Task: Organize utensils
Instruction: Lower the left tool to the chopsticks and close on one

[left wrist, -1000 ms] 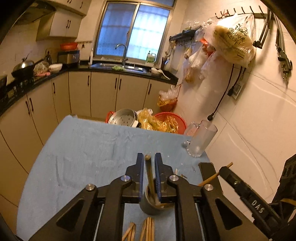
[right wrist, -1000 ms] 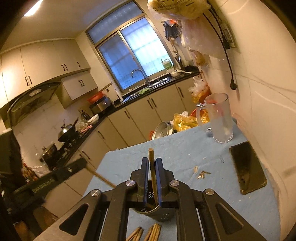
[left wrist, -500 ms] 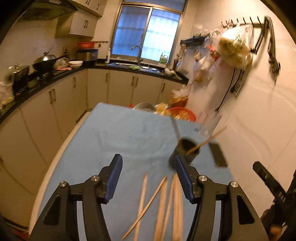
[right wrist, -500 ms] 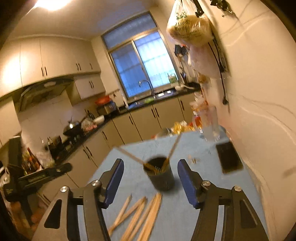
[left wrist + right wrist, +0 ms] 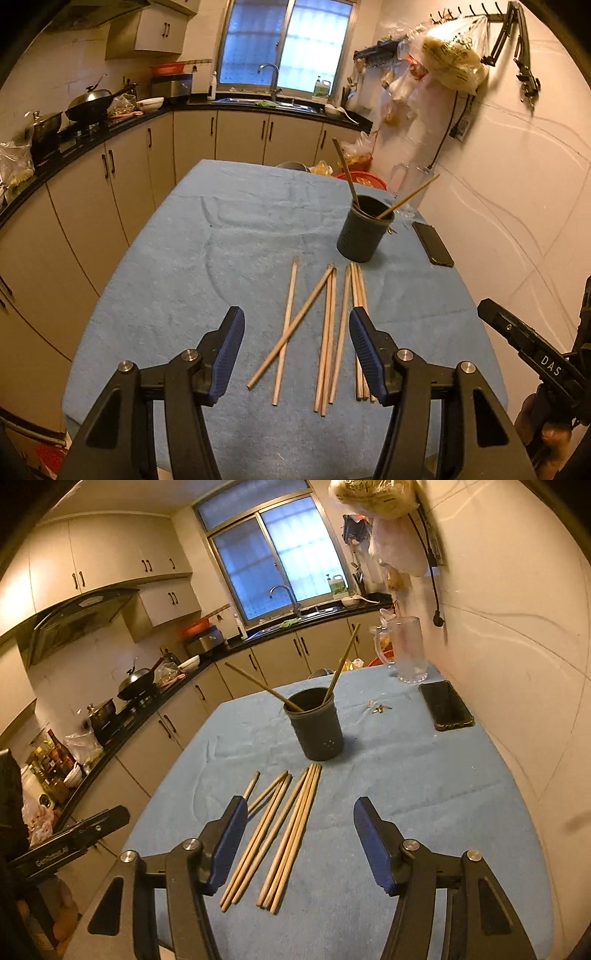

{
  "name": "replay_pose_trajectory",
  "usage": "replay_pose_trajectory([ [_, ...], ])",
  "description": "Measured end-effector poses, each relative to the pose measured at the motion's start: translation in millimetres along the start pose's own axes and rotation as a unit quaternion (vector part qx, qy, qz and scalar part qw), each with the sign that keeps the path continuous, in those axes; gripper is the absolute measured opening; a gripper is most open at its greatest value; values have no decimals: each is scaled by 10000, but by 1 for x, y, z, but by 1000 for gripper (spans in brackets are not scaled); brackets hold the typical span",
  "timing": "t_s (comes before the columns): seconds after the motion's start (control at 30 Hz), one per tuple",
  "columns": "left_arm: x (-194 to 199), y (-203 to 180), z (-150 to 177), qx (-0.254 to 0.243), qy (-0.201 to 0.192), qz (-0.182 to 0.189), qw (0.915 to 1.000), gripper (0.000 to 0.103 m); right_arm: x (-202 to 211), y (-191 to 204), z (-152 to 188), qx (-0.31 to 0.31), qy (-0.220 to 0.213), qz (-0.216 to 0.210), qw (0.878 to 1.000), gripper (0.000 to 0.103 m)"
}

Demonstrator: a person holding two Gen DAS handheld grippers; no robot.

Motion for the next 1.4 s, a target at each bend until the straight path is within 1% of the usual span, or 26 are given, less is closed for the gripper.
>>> replay_pose_trajectory([
  [0.17,-16,-4,-2,-108,165,93,9998,60,-1,0,3,-26,47,0,10000,60],
  [0.3,-40,-7,-6,-201,380,195,9989,60,-12,-6,2,-103,144,19,9998,58],
  [0.4,-59,-11,-10,-360,534,268,9976,60,-24,-12,-2,-155,214,64,9996,56],
  [0.5,-84,-17,-13,-539,773,370,9949,60,-40,-20,-5,-217,336,70,9992,51],
  [0.57,-98,-22,-16,-627,917,506,9925,60,-51,-23,-7,-259,414,92,9988,49],
  [0.7,-138,-30,-22,-666,1355,794,9854,58,-78,-34,-12,-376,564,59,9977,46],
  [0.77,-162,-33,-24,-691,1604,824,9812,49,-91,-40,-13,-438,618,97,9971,46],
  [0.83,-181,-36,-25,-669,1796,879,9775,48,-102,-44,-13,-516,693,93,9962,46],
  [0.87,-191,-37,-26,-642,1900,924,9753,44,-107,-47,-13,-542,724,103,9959,46],
  [1.0,-221,-39,-26,-636,2153,929,9700,38,-125,-51,-12,-593,869,105,9944,46],
  [1.07,-231,-39,-24,-626,2249,900,9682,32,-134,-52,-10,-581,946,89,9938,46],
  [1.17,-239,-38,-23,-483,2371,964,9655,24,-145,-52,-9,-584,1061,33,9926,45],
  [1.23,-241,-37,-21,-456,2397,962,9650,23,-154,-52,-7,-616,1145,-34,9915,43],
  [1.27,-242,-36,-20,-430,2422,966,9645,18,-157,-52,-8,-649,1192,-84,9907,43],
  [1.33,-243,-33,-19,-346,2466,983,9635,11,-168,-50,-6,-709,1322,-158,9886,43],
  [1.4,-243,-27,-20,-196,2429,1015,9645,10,-178,-46,-6,-732,1411,-219,9870,43],
])
Point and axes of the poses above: each gripper's, at about its wrist camera, not at the fingertips, and x roughly against the way its jaws point, y to its left, z to its underside, the point moved 3 cm from there along -x, roughly the way its jaws point, and after that the axes turned 5 degrees about -y, right-handed, at the moved point
